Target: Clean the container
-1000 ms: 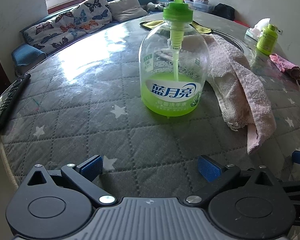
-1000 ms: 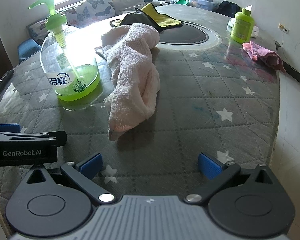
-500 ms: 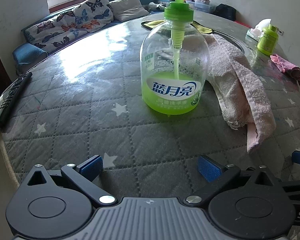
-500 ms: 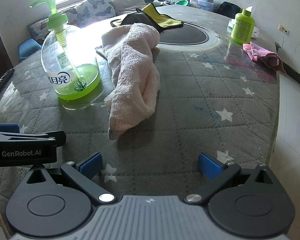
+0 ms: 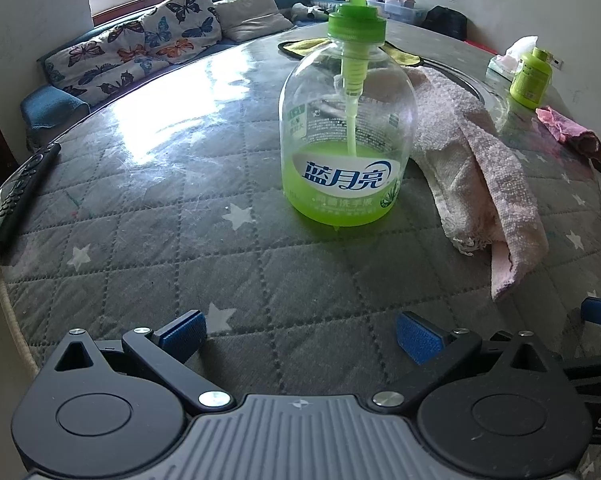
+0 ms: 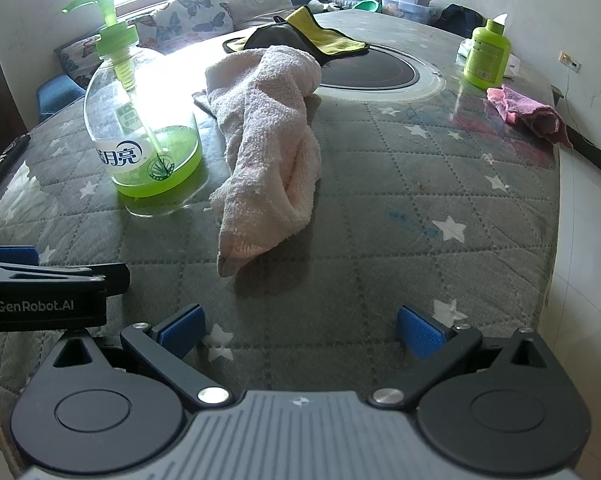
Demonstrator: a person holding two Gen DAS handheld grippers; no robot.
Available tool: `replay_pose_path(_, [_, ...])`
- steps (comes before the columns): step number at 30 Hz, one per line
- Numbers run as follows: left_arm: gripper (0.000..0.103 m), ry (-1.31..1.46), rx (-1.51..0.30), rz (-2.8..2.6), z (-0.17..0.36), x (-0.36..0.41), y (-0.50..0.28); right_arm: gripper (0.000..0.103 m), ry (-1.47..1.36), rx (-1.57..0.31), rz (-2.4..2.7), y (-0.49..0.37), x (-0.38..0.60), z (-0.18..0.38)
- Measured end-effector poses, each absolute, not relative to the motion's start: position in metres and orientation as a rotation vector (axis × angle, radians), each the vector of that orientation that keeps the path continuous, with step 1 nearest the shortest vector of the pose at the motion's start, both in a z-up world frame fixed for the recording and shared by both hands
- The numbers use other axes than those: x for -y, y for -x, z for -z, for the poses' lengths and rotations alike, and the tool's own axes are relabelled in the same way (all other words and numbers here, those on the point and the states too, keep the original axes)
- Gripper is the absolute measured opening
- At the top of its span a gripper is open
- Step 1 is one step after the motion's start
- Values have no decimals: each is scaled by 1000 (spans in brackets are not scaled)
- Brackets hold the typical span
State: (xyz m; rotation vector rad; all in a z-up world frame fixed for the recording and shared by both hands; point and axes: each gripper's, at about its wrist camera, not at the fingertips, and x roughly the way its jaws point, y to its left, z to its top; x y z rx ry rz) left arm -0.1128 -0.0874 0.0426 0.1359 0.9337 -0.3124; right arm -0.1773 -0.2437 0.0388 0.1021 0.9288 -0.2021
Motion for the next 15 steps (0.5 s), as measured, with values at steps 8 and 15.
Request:
replay_pose_path(8, [103,-145,-935,321,-43,83,112,103,-111,-926,224,183,246,-40])
replay_pose_path(15, [103,-141,-924,313,-43,75,108,103,-139,-904,305,186,267,-39])
